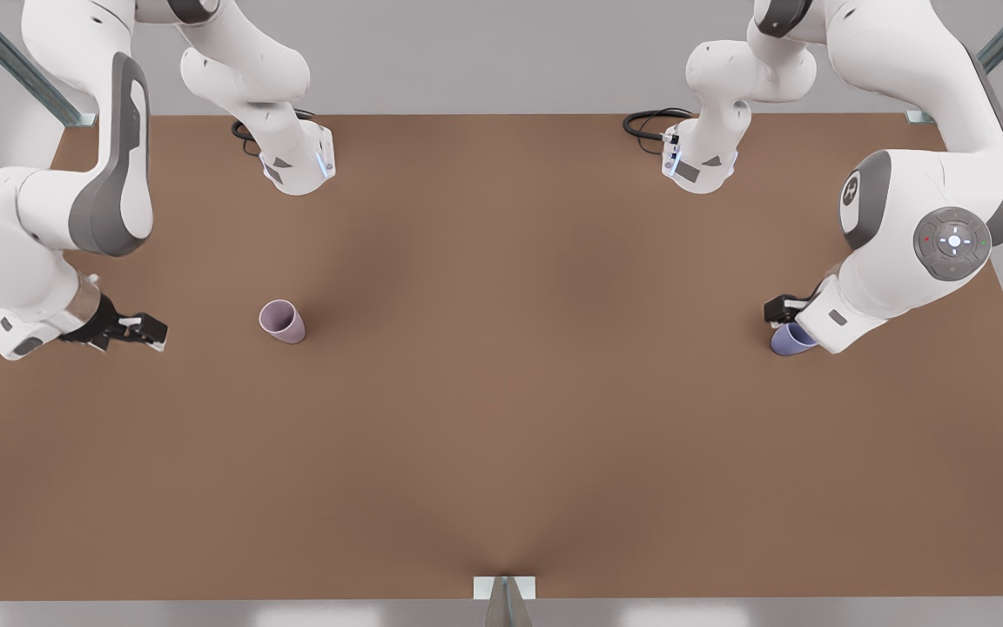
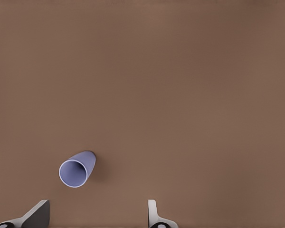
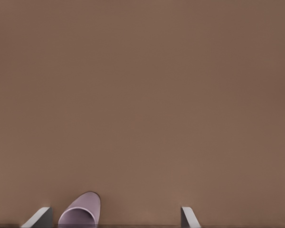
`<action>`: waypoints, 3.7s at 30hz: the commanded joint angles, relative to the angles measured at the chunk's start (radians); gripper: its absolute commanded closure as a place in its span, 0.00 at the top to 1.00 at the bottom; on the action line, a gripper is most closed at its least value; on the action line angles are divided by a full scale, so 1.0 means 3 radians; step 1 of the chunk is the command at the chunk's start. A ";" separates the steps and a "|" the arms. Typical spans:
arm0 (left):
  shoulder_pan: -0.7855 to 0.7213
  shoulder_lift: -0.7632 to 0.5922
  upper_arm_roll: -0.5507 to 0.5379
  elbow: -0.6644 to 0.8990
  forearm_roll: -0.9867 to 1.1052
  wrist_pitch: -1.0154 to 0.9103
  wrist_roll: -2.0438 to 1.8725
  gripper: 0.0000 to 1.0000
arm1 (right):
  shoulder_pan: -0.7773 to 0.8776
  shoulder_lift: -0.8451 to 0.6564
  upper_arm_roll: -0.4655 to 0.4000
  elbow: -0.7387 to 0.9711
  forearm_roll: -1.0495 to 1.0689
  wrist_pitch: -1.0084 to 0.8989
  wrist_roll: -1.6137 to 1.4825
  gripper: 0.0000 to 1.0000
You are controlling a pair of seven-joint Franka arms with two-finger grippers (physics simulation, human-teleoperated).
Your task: Stack the cups, with the pink cup at the bottom and the purple cup at the top
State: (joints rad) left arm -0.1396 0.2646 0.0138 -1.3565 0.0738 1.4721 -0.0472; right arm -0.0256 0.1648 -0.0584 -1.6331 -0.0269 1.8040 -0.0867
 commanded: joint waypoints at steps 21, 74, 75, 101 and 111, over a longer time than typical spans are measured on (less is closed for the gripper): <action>0.0026 0.0074 0.0015 -0.0014 0.0004 0.0002 -0.0017 1.00 | 0.0367 0.0202 -0.0076 -0.1424 0.0171 0.0920 -0.0954 1.00; 0.0113 0.0100 0.0021 -0.0075 0.0004 0.0109 0.0024 1.00 | 0.1255 0.0733 0.0609 -0.0398 0.0611 0.1151 0.1187 0.21; 0.0118 0.0100 0.0021 -0.0080 0.0004 0.0109 0.0029 1.00 | 0.1578 0.1041 0.0527 0.0049 0.0667 0.1038 0.1618 0.21; 0.0143 0.0125 0.0021 -0.0091 0.0004 0.0078 0.0019 1.00 | 0.3031 0.3188 -0.0112 0.2718 0.0867 0.0859 0.3792 0.52; 0.0143 0.0110 0.0021 -0.0091 0.0004 0.0078 0.0004 1.00 | 0.3123 0.3086 -0.0153 0.2667 0.0867 0.0864 0.3766 0.53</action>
State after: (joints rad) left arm -0.0967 0.2987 0.0199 -1.3841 0.0745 1.4966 -0.0402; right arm 0.9107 1.0922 -0.1037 -0.8315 0.2327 2.0622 0.8546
